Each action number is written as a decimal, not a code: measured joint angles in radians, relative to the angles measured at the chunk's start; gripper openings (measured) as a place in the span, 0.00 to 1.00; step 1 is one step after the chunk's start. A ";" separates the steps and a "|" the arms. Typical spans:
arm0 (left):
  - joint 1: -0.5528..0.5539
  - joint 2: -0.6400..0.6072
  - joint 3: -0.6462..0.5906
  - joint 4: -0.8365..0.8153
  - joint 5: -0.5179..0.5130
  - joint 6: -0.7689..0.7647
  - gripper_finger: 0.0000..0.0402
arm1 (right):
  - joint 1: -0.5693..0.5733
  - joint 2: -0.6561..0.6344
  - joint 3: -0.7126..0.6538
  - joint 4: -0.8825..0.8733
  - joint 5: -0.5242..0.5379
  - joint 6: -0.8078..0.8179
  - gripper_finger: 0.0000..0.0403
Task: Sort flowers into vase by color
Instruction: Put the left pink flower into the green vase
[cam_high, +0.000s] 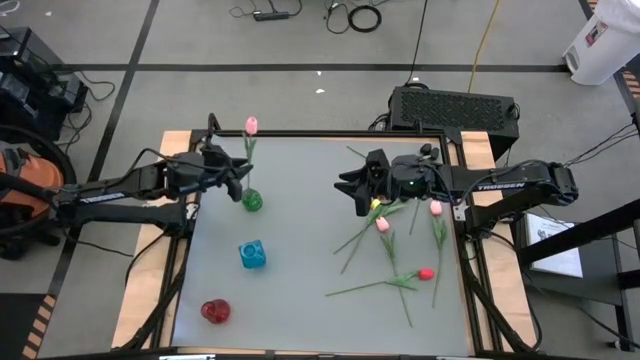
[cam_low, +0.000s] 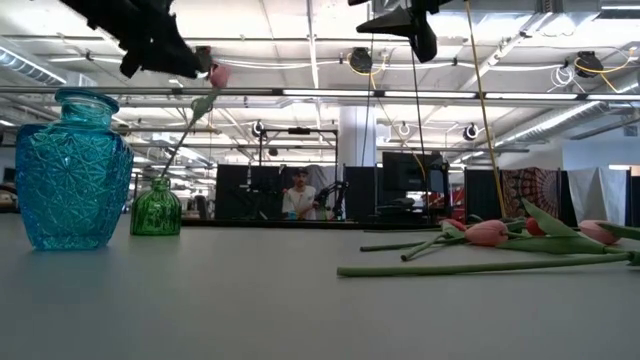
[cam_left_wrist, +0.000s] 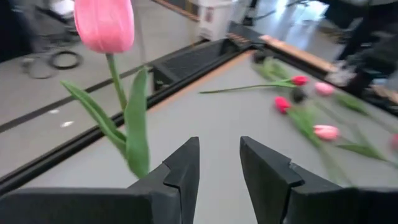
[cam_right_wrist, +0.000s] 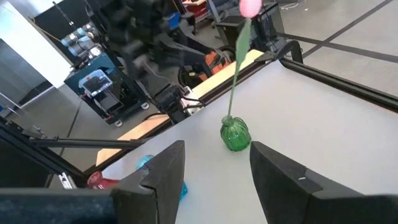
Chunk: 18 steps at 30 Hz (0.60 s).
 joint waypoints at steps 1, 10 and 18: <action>0.000 0.000 0.010 0.000 0.025 0.001 0.31 | 0.000 0.000 0.000 -0.006 0.000 0.001 0.43; 0.000 0.003 0.097 0.084 0.231 0.002 0.31 | 0.000 0.000 0.000 -0.074 -0.005 0.016 0.43; 0.000 0.003 0.142 0.240 0.182 0.040 0.31 | 0.000 0.000 0.000 -0.241 -0.165 0.171 0.43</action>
